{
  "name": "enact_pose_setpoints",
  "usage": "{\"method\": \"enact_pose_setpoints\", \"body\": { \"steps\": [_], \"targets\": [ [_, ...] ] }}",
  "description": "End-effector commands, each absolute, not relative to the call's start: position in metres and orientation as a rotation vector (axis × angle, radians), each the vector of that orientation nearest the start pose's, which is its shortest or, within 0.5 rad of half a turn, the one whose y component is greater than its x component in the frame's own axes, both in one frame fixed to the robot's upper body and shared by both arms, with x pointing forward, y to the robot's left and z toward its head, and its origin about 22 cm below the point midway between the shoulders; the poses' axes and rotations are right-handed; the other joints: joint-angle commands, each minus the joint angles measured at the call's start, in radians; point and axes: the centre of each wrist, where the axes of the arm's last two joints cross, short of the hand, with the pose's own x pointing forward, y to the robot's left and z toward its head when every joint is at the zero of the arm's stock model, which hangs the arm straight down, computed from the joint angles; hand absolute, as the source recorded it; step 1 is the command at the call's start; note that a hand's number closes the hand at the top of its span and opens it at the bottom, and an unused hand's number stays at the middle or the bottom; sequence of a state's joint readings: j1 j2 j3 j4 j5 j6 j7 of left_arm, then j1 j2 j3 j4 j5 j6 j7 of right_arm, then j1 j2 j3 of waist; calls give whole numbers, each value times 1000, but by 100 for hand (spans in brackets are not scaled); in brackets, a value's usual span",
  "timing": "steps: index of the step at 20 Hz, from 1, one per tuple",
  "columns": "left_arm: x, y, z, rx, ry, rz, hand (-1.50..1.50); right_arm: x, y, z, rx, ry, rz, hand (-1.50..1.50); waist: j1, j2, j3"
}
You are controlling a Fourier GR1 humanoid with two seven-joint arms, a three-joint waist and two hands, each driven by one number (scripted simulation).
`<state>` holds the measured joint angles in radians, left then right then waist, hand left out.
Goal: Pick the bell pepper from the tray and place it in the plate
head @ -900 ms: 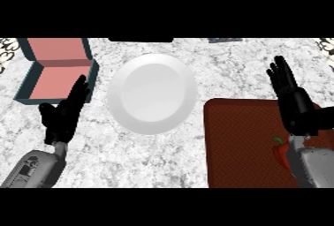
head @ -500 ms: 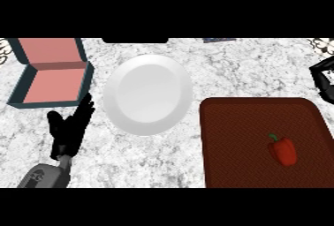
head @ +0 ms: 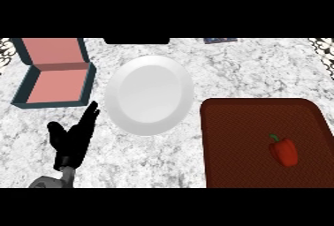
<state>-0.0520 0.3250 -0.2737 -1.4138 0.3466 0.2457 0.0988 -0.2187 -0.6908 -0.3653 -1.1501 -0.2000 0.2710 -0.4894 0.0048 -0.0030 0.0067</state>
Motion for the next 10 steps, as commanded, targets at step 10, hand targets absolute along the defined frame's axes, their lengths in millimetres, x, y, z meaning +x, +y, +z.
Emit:
{"method": "enact_pose_setpoints", "body": {
  "steps": [10],
  "targets": [
    [218,259,-37,12,-1192,-2,0,251,-486,161,-453,-1557,958,-150,-2,-1,-9]
  ]
}}
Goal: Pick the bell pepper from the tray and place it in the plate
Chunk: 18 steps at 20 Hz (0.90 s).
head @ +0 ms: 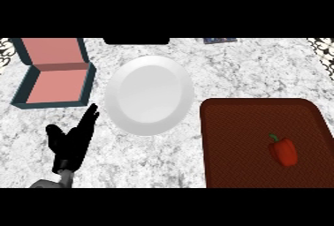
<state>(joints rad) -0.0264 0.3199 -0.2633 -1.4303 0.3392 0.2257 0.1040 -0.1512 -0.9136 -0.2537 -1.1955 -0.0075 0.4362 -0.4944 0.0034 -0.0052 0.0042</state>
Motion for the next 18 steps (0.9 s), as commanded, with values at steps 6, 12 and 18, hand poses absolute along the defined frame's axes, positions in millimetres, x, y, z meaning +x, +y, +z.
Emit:
{"method": "enact_pose_setpoints", "body": {
  "steps": [6,12,18],
  "targets": [
    [233,241,-28,3,-1180,6,0,256,-439,161,-536,-1456,1064,-150,-8,2,-5],
    [230,240,-29,11,-1180,-4,0,241,-390,122,-533,-1411,1088,-150,-8,4,-5],
    [239,235,-28,28,-1179,-1,0,239,-370,109,-573,-1281,1132,-150,-4,6,-4]
  ]
}}
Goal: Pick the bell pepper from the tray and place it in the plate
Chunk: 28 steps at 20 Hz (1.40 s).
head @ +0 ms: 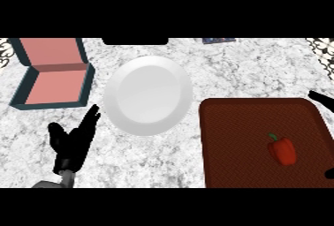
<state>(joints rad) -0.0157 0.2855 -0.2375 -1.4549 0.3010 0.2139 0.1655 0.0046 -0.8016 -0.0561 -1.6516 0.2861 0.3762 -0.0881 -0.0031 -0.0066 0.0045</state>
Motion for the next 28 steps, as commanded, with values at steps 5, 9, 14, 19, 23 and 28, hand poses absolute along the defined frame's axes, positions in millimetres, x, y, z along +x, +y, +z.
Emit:
{"method": "enact_pose_setpoints", "body": {
  "steps": [5,9,14,19,23,28],
  "targets": [
    [229,248,-42,4,-1183,22,0,233,-362,103,-510,-1264,1135,-150,2,7,-5],
    [231,225,-33,13,-1188,-4,0,223,-341,81,-504,-1273,1137,-150,1,6,-4],
    [234,236,-37,-1,-1191,-10,0,247,-335,70,-595,-1233,1159,-150,10,9,-4],
    [232,238,-45,10,-1189,-1,0,234,-344,68,-671,-1174,1200,-150,3,7,-5],
    [232,239,-38,-1,-1195,-8,0,237,-343,77,-651,-1166,1207,-150,3,6,-5],
    [227,235,-43,2,-1171,-19,0,249,-342,38,-622,-1135,1223,-150,8,8,-4]
  ]
}}
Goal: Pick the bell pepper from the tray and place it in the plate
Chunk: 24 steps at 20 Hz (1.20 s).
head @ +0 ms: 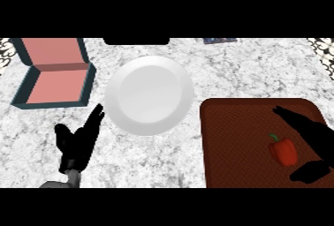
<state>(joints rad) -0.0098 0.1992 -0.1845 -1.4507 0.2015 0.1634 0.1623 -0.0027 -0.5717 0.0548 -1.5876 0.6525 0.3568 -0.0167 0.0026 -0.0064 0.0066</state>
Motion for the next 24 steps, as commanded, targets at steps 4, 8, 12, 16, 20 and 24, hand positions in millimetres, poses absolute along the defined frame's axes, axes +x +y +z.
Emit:
{"method": "enact_pose_setpoints", "body": {
  "steps": [4,8,12,16,20,24],
  "targets": [
    [228,223,-21,7,-1196,7,0,257,-325,28,-613,-1115,1251,-150,4,6,-6],
    [232,235,-21,-17,-1165,-21,0,254,-324,26,-632,-1140,1395,150,3,7,-6],
    [239,229,-42,10,-1193,-11,0,246,-325,26,-687,-1155,1382,150,-3,6,-7],
    [228,236,-36,8,-1201,-4,0,244,-347,41,-716,-1206,1391,150,-4,6,-7],
    [237,239,-35,12,-1187,7,0,252,-258,39,-757,-1403,1195,150,-7,5,-8],
    [234,231,-28,-17,-1203,-44,0,252,-160,35,-692,-1504,1019,150,57,2,-14]
  ]
}}
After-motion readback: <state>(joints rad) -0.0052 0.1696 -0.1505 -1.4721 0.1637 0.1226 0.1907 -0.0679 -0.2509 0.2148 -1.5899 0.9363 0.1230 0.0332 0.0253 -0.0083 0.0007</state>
